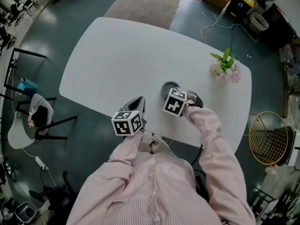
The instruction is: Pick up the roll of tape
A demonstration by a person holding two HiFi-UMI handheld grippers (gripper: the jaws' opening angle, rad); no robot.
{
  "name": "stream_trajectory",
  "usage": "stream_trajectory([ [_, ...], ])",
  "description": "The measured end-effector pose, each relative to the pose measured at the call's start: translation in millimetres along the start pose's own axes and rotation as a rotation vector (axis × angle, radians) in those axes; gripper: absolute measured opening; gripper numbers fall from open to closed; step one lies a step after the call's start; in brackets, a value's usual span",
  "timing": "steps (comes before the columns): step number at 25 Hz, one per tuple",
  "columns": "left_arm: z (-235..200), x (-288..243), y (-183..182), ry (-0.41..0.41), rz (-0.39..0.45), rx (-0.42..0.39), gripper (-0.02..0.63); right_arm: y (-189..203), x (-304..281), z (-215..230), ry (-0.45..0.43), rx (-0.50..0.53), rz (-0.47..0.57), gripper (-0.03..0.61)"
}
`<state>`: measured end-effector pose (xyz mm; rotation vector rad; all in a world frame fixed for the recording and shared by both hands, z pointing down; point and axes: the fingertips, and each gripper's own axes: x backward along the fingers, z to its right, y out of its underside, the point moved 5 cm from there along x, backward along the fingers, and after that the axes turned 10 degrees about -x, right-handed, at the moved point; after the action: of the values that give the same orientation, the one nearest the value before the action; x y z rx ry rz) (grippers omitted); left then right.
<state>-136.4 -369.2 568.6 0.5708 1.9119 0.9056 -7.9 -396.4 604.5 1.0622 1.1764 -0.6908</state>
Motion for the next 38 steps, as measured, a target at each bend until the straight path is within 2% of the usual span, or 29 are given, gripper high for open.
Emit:
stream_trajectory([
  [7, 0.7, 1.6, -9.9, 0.015, 0.016, -0.031, 0.000, -2.3, 14.5, 1.7, 0.002, -0.107, 0.136, 0.048],
  [13, 5.2, 7.0, -23.8, 0.031, 0.049, -0.066, 0.000, -2.5, 37.7, 7.6, 0.004, -0.271, 0.309, 0.048],
  [16, 9.1, 11.3, -35.2, 0.046, 0.077, -0.095, 0.000, -1.9, 56.7, 11.5, 0.003, -0.391, 0.440, 0.048],
  [24, 19.8, 29.7, -71.0, 0.070, 0.182, -0.173, 0.000, -0.7, 116.2, 11.8, -0.075, -0.672, 0.868, 0.048],
  [30, 27.5, 40.8, -96.5, 0.075, 0.256, -0.223, 0.000, 6.6, 155.3, 12.3, -0.085, -0.782, 1.108, 0.048],
  [38, 39.7, 56.0, -125.3, 0.068, 0.349, -0.320, 0.000, 23.0, 199.8, 11.8, -0.086, -0.861, 1.346, 0.048],
])
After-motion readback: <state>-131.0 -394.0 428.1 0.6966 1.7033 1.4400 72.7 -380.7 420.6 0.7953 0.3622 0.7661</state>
